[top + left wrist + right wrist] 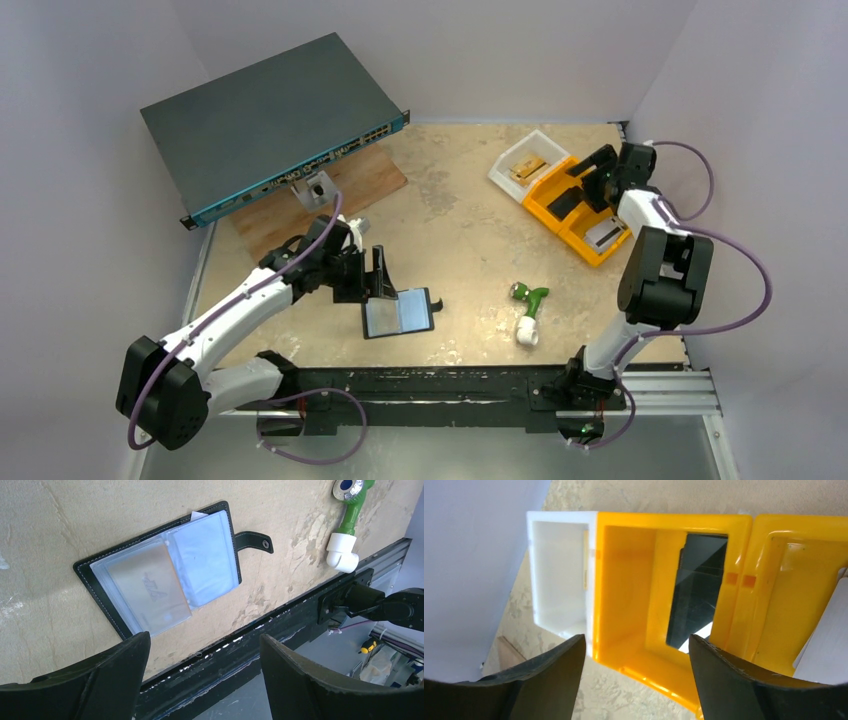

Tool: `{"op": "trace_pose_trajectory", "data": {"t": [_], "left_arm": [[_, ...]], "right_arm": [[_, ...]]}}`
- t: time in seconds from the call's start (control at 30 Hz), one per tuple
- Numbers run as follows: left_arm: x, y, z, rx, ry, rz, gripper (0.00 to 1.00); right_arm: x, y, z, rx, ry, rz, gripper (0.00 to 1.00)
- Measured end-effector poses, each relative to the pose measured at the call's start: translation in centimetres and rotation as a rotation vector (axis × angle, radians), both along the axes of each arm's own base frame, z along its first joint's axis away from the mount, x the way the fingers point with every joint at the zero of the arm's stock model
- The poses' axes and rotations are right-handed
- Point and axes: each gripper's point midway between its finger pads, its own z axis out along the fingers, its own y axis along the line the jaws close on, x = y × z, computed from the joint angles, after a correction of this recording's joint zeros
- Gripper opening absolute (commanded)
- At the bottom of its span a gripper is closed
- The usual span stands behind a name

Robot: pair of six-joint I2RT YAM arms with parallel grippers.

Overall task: Take the credit cards out of the card holder
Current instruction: Place the credit card in the storage box, then remove the credit card from the card holder.

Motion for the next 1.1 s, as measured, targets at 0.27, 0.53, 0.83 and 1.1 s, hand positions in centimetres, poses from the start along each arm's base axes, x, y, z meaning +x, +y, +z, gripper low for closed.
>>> {"op": "trace_pose_trajectory", "data": {"t": [0.27,0.53,0.83,1.1], "left_arm": [[-0.1,0.1,-0.2,0.004,0.006,0.001,0.8],[0.1,0.5,-0.4,0.021,0.005,0.019,0.8],[0.6,2.6,-1.9,0.072,0.034,0.117,0.79],[0.7,4.3,-2.8,0.11,0.056,0.209,0.78]], "right_arm": [[-1.4,2.2,4.0,-0.038,-0.049,0.044,0.86],[-4.1,9.6,5.4,-0.077,-0.049,0.196,0.88],[-10.8,22.4,4.1,-0.075,-0.026,0.497,0.88],[-17.4,31.6,2.0,-0.065,0.029,0.737,0.85]]}}
